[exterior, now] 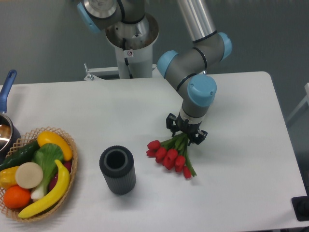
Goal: Pick up the flowers from the table
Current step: 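Close the gripper on the red tulip bundle, then lift the gripped tulip bundle up off the table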
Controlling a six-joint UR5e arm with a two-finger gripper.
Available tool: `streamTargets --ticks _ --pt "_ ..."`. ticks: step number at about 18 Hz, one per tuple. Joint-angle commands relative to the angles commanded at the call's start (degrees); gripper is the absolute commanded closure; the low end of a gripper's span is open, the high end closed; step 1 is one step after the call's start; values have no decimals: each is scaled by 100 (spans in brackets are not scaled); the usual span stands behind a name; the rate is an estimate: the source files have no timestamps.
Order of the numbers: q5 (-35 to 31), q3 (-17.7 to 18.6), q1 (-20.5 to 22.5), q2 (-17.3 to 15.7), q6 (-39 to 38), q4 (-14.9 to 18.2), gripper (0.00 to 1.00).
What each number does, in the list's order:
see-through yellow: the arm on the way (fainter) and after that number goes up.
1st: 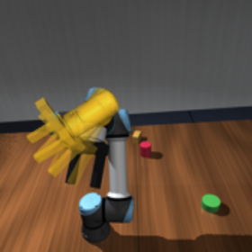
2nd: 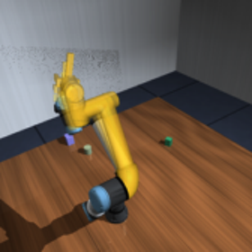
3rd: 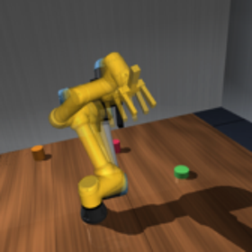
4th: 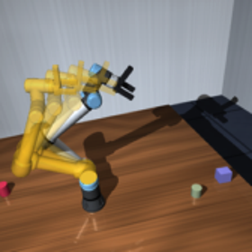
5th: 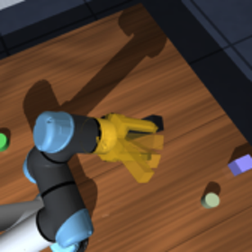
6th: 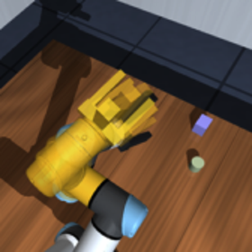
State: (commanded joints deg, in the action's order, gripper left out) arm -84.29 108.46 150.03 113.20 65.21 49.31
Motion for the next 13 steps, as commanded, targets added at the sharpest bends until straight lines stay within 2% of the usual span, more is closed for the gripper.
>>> streamTargets --ticks 2,8,13 --pt "0 0 9 -9 0 0 79" --pt "9 -255 26 -61 35 18 81" --pt "140 -299 79 -553 53 35 81"
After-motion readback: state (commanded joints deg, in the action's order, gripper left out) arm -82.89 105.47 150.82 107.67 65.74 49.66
